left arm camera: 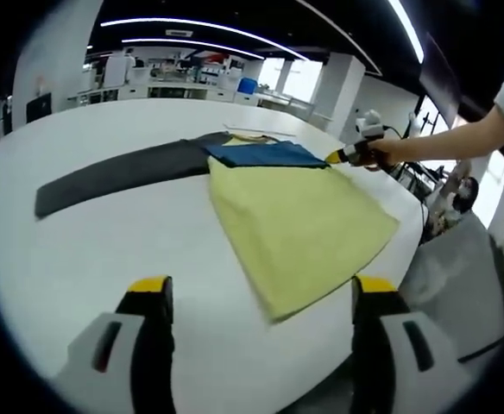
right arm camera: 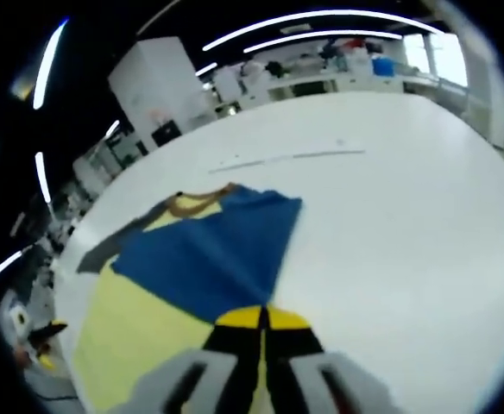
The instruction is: Fold the garment on the visible template until the final outline fits inside the template.
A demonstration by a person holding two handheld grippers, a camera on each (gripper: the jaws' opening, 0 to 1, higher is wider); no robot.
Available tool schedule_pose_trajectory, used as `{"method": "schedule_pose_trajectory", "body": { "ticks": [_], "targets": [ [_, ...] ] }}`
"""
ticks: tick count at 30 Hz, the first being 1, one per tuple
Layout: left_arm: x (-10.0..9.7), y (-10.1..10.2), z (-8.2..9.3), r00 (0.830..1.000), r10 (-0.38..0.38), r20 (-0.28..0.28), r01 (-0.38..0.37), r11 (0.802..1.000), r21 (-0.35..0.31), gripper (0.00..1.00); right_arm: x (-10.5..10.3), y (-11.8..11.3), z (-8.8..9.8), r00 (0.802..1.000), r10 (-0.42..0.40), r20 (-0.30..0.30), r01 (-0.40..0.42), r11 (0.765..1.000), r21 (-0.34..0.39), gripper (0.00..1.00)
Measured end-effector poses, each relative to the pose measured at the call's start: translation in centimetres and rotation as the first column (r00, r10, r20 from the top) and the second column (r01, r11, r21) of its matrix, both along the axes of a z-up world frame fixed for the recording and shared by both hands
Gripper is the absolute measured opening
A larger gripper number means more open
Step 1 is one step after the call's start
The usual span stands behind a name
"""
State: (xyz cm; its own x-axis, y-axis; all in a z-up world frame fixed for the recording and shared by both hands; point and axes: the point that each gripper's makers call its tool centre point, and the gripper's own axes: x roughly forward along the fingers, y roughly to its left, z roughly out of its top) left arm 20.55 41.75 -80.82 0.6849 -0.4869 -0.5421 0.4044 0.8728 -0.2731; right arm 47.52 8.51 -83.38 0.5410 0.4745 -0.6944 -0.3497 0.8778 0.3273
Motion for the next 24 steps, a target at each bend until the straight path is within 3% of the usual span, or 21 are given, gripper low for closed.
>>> {"method": "schedule_pose_trajectory", "body": {
  "ticks": [3, 24],
  "targets": [
    [-0.05, 0.01, -0.02, 1.0, 0.0, -0.003, 0.0, 1.0, -0.001, 0.82, -0.07, -0.04, -0.53, 1.0, -0.006, -0.022, 0.006, 1.0, -0.006, 0.0],
    [-0.12, -0.08, -0.07, 1.0, 0.006, -0.005, -0.006, 1.0, -0.005, 0.82, 0.6, -0.16, -0.46, 1.0, 0.023, 0.019, -0.022, 0.998, -0.055, 0.0]
  ]
}}
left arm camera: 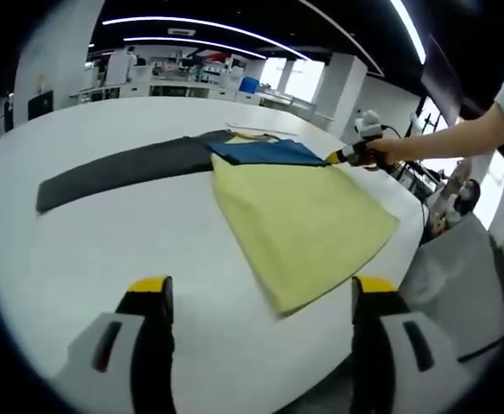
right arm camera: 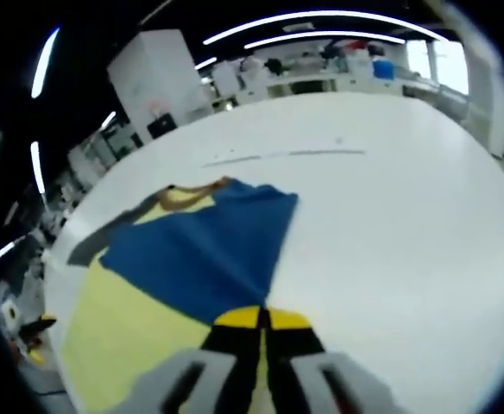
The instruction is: Fold the garment on the visible template until the final outline fits inside the template.
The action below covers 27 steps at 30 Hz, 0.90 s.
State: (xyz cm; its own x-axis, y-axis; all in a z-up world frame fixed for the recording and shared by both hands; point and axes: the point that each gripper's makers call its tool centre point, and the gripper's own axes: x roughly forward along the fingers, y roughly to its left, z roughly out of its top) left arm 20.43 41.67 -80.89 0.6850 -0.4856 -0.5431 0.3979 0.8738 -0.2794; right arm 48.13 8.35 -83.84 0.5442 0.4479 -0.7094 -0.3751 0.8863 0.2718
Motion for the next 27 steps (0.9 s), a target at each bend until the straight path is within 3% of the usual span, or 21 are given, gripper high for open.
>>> {"method": "schedule_pose_trajectory", "body": {
  "ticks": [8, 13, 16, 18, 23, 27],
  "targets": [
    [0.4, 0.1, 0.2, 1.0, -0.008, 0.009, 0.008, 1.0, -0.002, 0.82, -0.1, 0.7, 1.3, 0.992, 0.102, 0.07, -0.104, 0.994, 0.024, 0.31],
    [0.9, 0.3, 0.4, 1.0, -0.013, 0.015, 0.013, 1.0, -0.006, 0.82, -1.6, 1.4, 3.1, 0.975, 0.18, 0.129, -0.188, 0.981, 0.046, 0.6],
    [1.2, 0.3, 0.8, 1.0, -0.013, 0.021, 0.013, 1.0, -0.011, 0.82, -2.2, 1.5, 3.6, 0.964, 0.221, 0.148, -0.229, 0.972, 0.043, 0.69],
    [1.2, 0.6, 0.6, 0.999, -0.034, 0.022, 0.034, 0.999, 0.026, 0.83, -2.6, 1.3, 3.9, 0.958, 0.237, 0.16, -0.246, 0.968, 0.038, 0.76],
    [2.0, 1.2, 0.9, 0.999, -0.041, 0.036, 0.04, 0.999, 0.019, 0.83, -4.1, 0.8, 4.6, 0.952, 0.24, 0.191, -0.253, 0.966, 0.045, 0.97],
    [2.9, 2.2, 1.2, 0.998, -0.042, 0.045, 0.041, 0.999, 0.019, 0.83, -4.4, 0.3, 4.8, 0.946, 0.253, 0.204, -0.264, 0.964, 0.03, 1.0]
  ]
}}
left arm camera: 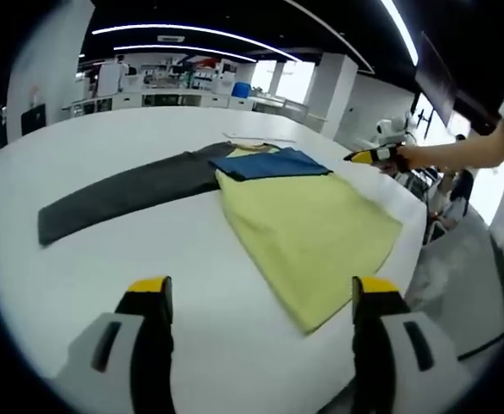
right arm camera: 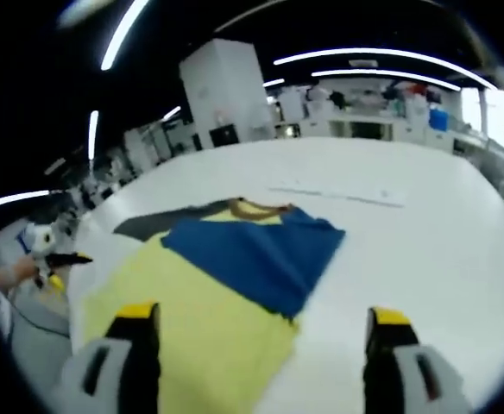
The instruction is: Fold the garment on the visible template until the final outline fits inside the template.
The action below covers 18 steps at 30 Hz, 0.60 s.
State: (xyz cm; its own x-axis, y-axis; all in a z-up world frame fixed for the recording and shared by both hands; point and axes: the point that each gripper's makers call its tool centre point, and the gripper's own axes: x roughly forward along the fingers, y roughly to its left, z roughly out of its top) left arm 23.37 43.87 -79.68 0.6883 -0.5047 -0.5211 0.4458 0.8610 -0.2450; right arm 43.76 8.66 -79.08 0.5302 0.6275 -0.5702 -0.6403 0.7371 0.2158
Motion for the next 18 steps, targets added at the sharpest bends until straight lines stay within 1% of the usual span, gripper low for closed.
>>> {"method": "schedule_pose_trajectory", "body": {
  "ticks": [4, 6, 8, 9, 11, 12, 14, 16, 17, 18],
  "targets": [
    [1.0, 1.0, 0.5, 1.0, 0.007, 0.013, -0.007, 1.0, -0.005, 0.82, -0.7, -0.3, 0.3, 1.0, -0.002, 0.004, 0.002, 1.0, 0.002, 1.0],
    [1.6, 1.6, 0.7, 1.0, 0.016, 0.021, -0.016, 1.0, 0.009, 0.82, -1.1, -0.2, 0.5, 1.0, 0.0, 0.007, 0.0, 1.0, 0.007, 1.0],
    [2.3, 2.4, 0.9, 0.999, 0.017, 0.028, -0.017, 0.999, 0.027, 0.82, -1.1, -0.1, 0.6, 1.0, 0.001, 0.008, -0.001, 1.0, 0.01, 1.0],
    [2.6, 3.1, 0.8, 1.0, 0.02, 0.023, -0.021, 0.999, 0.035, 0.82, -1.2, -0.1, 0.7, 1.0, -0.003, 0.009, 0.002, 1.0, 0.011, 1.0],
    [3.2, 4.2, 0.9, 0.999, 0.031, 0.026, -0.031, 0.999, 0.032, 0.82, -1.5, -0.1, 1.1, 1.0, -0.006, 0.019, 0.006, 1.0, 0.015, 1.0],
    [3.7, 5.3, 1.0, 0.999, 0.048, 0.015, -0.049, 0.998, 0.026, 0.81, -1.5, -0.1, 1.2, 1.0, -0.008, 0.019, 0.008, 1.0, 0.023, 1.0],
    [4.5, 6.7, 1.2, 0.997, 0.073, 0.03, -0.074, 0.997, 0.036, 0.81, -1.7, 0.0, 1.3, 1.0, -0.006, 0.019, 0.005, 1.0, 0.026, 1.0],
    [5.2, 7.9, 1.5, 0.993, 0.114, 0.023, -0.115, 0.993, 0.027, 0.8, -2.2, 0.2, 1.5, 1.0, 0.001, 0.02, -0.001, 1.0, 0.025, 1.0],
    [5.5, 8.4, 1.7, 0.99, 0.138, 0.023, -0.138, 0.99, 0.023, 0.8, -2.2, 0.1, 1.5, 1.0, 0.001, 0.019, -0.002, 1.0, 0.026, 1.0],
    [6.0, 9.8, 1.5, 0.983, 0.184, 0.014, -0.185, 0.983, 0.017, 0.79, -2.3, 0.1, 1.6, 1.0, 0.001, 0.02, -0.002, 1.0, 0.03, 1.0]
  ]
}}
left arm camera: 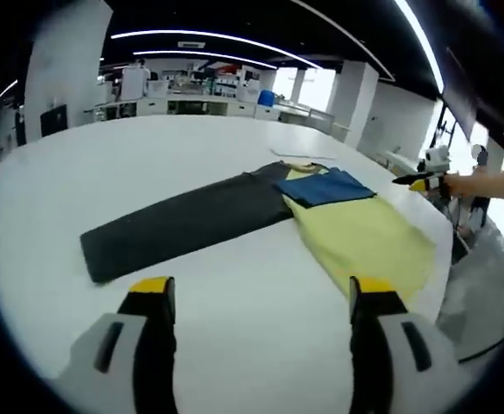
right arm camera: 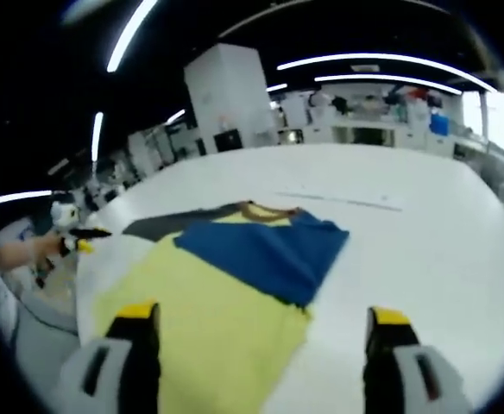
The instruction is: Fold the garment on the visible template until the final outline fits inside the template.
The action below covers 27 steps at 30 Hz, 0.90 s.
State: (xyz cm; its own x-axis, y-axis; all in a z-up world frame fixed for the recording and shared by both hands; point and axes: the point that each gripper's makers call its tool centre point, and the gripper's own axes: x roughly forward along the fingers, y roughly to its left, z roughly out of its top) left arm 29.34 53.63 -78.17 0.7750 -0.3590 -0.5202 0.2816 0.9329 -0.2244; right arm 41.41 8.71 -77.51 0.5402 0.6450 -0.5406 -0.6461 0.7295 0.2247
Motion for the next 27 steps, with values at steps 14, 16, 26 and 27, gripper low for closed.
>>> {"method": "schedule_pose_trajectory", "body": {
  "ticks": [14, 16, 26, 27],
  "targets": [
    [2.3, 12.6, -3.5, 0.897, 0.44, -0.036, -0.437, 0.897, 0.069, 0.52, -2.0, -1.9, -0.8, 0.999, -0.027, -0.038, 0.027, 1.0, -0.011, 1.0],
    [2.5, 13.1, -3.8, 0.883, 0.467, -0.036, -0.465, 0.883, 0.062, 0.47, -2.1, -2.4, -1.1, 0.998, -0.036, -0.043, 0.035, 0.999, -0.01, 1.0],
    [3.3, 14.0, -5.4, 0.84, 0.537, -0.075, -0.534, 0.844, 0.054, 0.31, -3.0, -3.5, -1.2, 0.996, -0.063, -0.06, 0.063, 0.998, -0.007, 1.0],
    [3.2, 14.4, -5.2, 0.836, 0.546, -0.062, -0.542, 0.838, 0.07, 0.27, -3.2, -3.5, -1.2, 0.996, -0.067, -0.059, 0.067, 0.998, -0.007, 1.0]
  ]
}}
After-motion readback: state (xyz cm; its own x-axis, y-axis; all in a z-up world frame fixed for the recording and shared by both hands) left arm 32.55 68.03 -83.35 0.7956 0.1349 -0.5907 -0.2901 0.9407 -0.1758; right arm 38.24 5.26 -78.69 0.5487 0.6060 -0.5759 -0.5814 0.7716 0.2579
